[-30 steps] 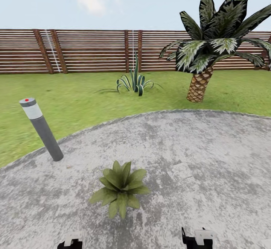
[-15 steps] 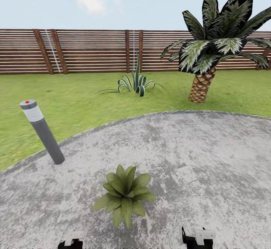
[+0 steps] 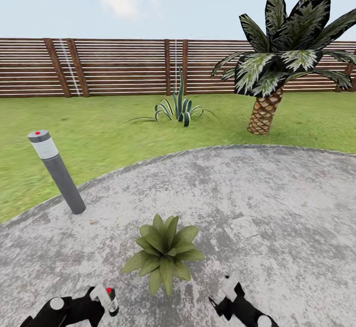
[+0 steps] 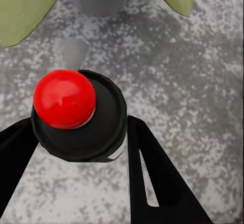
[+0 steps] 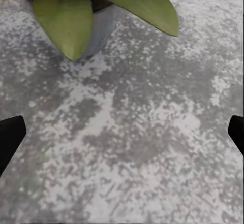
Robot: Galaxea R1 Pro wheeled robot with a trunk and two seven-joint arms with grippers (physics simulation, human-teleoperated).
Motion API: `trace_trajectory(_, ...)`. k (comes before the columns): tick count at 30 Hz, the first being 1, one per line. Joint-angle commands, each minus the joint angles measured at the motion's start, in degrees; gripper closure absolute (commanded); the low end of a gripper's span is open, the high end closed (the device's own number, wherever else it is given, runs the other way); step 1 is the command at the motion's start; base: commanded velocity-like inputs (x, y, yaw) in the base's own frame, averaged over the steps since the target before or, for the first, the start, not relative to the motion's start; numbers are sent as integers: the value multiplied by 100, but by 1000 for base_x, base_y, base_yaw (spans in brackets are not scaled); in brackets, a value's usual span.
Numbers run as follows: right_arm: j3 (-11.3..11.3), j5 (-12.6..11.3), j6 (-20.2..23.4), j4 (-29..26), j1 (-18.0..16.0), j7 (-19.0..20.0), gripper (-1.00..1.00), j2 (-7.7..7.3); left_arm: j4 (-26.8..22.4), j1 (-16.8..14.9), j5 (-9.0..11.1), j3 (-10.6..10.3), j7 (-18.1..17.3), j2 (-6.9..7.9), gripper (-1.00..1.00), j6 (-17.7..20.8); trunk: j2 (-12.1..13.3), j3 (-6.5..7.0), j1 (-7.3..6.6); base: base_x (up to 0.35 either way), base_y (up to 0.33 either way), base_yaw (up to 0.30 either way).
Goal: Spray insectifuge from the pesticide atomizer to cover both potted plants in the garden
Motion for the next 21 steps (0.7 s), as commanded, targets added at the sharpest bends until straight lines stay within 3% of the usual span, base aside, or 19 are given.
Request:
trace_trajectory(1, -26, 72, 185, -238, -1, 710, -100, -5, -188, -2, -112, 42, -360, 44, 100, 51, -2, -5, -1, 0, 0, 0)
trace_trajectory(3, -37, 91, 314, -496, -1, 1441, -100, -8, -364, 3, -246, 39, -603, 72, 100, 173, -2, -5, -1, 0, 0, 0)
trace_trajectory(4, -41, 97, 382, -713, -1, 1880, -100, -6, -463, 1, -522, 44, -721, 64, 100, 253, -2, -5, -1, 0, 0, 0)
trace_trajectory(5, -38, 100, 401, -783, -1, 1994, -100, -4, -489, 0, -716, 45, -751, 33, 100, 277, -2, -5, -1, 0, 0, 0)
trace_trajectory(6, -15, 103, 456, -856, -1, 2090, -100, 26, -508, -6, -1070, 52, -780, -17, 100, 386, -2, -5, -1, 0, 0, 0)
trace_trajectory(7, -6, 103, 508, -870, -1, 2109, -100, 52, -516, -8, -1185, 53, -802, -66, 100, 510, -2, -5, -1, 0, 0, 0)
trace_trajectory(8, -1, 113, 577, -874, 2, 2146, -100, 69, -521, -9, -1240, 37, -821, -136, 100, 597, -2, -5, -1, 0, 0, 0)
trace_trajectory(9, 10, 167, 788, -898, -6, 2368, -100, 99, -538, -15, -1361, -91, -858, -274, 100, 707, -2, -5, -1, 0, 0, 0)
trace_trajectory(11, 16, 331, 1119, -1145, -27, 2814, -100, 171, -738, -31, -1548, -407, -897, -386, 100, 830, -2, -5, -1, 0, 0, 0)
trace_trajectory(15, 17, 721, 1721, -1633, -36, 3075, -100, 411, -1216, -52, -1653, -739, -1284, -630, 100, 1450, -2, -5, -1, 0, 0, 0)
trace_trajectory(16, 18, 775, 1791, -1671, -36, 3101, 100, 471, -1358, -56, -1664, -804, -1398, -683, 100, 1516, -2, -5, -1, 0, 0, 0)
trace_trajectory(21, 18, 834, 1874, -1784, -95, 3166, 100, 587, -1619, -54, -1691, -1197, -1537, -792, 100, 1610, -2, -5, -1, 0, 0, 0)
